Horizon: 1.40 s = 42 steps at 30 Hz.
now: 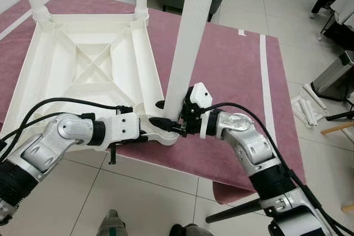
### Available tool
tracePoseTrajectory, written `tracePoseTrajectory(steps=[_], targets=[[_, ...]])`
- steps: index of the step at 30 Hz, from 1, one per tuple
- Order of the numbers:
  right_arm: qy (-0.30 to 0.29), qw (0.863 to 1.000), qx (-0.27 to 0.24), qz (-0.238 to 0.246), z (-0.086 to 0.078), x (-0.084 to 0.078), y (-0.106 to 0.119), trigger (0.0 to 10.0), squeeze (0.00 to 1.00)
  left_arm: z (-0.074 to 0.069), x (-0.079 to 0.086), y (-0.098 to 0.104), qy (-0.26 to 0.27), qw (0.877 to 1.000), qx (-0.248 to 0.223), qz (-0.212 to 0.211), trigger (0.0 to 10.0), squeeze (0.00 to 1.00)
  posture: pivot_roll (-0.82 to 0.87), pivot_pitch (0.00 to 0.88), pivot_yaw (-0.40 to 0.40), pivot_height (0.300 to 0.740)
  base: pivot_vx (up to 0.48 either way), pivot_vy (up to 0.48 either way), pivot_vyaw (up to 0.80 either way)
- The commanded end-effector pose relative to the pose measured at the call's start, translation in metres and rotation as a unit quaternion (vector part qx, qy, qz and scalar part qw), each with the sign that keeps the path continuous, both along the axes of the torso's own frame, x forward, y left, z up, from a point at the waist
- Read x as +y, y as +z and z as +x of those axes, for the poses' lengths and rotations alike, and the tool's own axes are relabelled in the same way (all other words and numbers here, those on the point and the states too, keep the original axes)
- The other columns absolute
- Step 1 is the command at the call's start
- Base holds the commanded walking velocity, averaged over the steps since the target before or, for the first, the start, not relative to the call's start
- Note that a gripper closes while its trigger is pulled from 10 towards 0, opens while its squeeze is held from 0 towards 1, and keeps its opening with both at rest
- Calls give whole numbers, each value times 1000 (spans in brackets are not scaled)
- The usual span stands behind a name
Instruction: Building children table
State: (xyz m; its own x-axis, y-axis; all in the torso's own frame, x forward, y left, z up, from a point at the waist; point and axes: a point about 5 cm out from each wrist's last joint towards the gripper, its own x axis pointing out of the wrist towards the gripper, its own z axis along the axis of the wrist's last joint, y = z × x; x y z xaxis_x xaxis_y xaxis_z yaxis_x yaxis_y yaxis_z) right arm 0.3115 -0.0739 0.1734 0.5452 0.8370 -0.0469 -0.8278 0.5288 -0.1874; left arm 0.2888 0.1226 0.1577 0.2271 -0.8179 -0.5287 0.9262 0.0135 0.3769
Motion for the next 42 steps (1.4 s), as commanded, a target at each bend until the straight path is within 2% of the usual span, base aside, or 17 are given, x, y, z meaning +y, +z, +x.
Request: tracePoseTrajectory(steps=[1, 3, 5, 6, 7, 9, 11, 12, 13, 14, 16, 17, 20, 21, 22, 23, 42], targets=[[-117, 993, 27, -21, 13, -17, -17, 0, 0, -17, -32, 23, -152, 988, -1, -22, 0, 0, 244, 95, -56, 740, 0, 0, 0], [-157, 987, 29, -21, 16, -18, -20, 0, 0, -12, -37, 25, -142, 989, -3, -33, 0, 0, 242, 95, -54, 740, 0, 0, 0], [-247, 968, 27, -28, 21, -21, -25, 0, 0, 0, -50, 28, -123, 991, -9, -53, 0, 0, 239, 95, -49, 740, 0, 0, 0], [-247, 968, 27, -28, 21, -21, -25, 0, 0, 0, -50, 28, -123, 991, -9, -53, 0, 0, 239, 95, -49, 740, 0, 0, 0], [-292, 955, 34, -25, 23, -22, -29, 0, 0, 7, -56, 30, -115, 991, -11, -62, 0, 0, 236, 95, -43, 740, 0, 0, 0], [-292, 955, 34, -25, 23, -22, -29, 0, 0, 7, -56, 30, -115, 991, -11, -62, 0, 0, 236, 95, -43, 740, 0, 0, 0], [-395, 917, 47, -21, 26, -25, -36, 0, 0, 19, -70, 35, -102, 992, -15, -73, 0, 0, 233, 93, -33, 740, 0, 0, 0], [-395, 917, 47, -21, 26, -25, -36, 0, 0, 19, -70, 35, -102, 992, -15, -73, 0, 0, 233, 93, -33, 740, 0, 0, 0], [-443, 894, 59, -7, 27, -25, -39, 0, 0, 25, -77, 37, -96, 992, -19, -76, 0, 0, 233, 93, -31, 740, 0, 0, 0], [-443, 894, 59, -7, 27, -25, -39, 0, 0, 25, -77, 37, -96, 992, -19, -76, 0, 0, 233, 93, -31, 740, 0, 0, 0], [-501, 862, 73, 20, 27, -22, -41, 0, 0, 32, -89, 41, -86, 993, -23, -81, 0, 0, 233, 91, -27, 740, 0, 0, 0], [-515, 854, 71, 29, 27, -19, -39, 0, 0, 35, -92, 42, -85, 993, -23, -82, 0, 0, 233, 91, -26, 740, 0, 0, 0], [-520, 851, 67, 35, 27, -16, -36, 0, 0, 37, -94, 42, -84, 993, -22, -83, 0, 0, 230, 91, -25, 740, 0, 0, 0], [-518, 852, 64, 36, 27, -16, -35, 4275, 0, 38, -93, 42, -84, 993, -22, -83, 0, 0, 228, 92, -26, 740, 0, 0, 0], [-518, 852, 64, 36, 27, -16, -35, 4275, 0, 38, -93, 42, -84, 993, -22, -83, 0, 0, 228, 92, -26, 740, 0, 0, 0], [-512, 856, 62, 40, 28, -15, -34, 10000, 0, 38, -92, 41, -84, 993, -21, -83, 0, 0, 230, 93, -28, 740, 0, 0, 0], [-512, 856, 62, 40, 28, -15, -34, 10000, 0, 38, -92, 41, -84, 993, -21, -83, 0, 0, 230, 93, -28, 740, 0, 0, 0]])
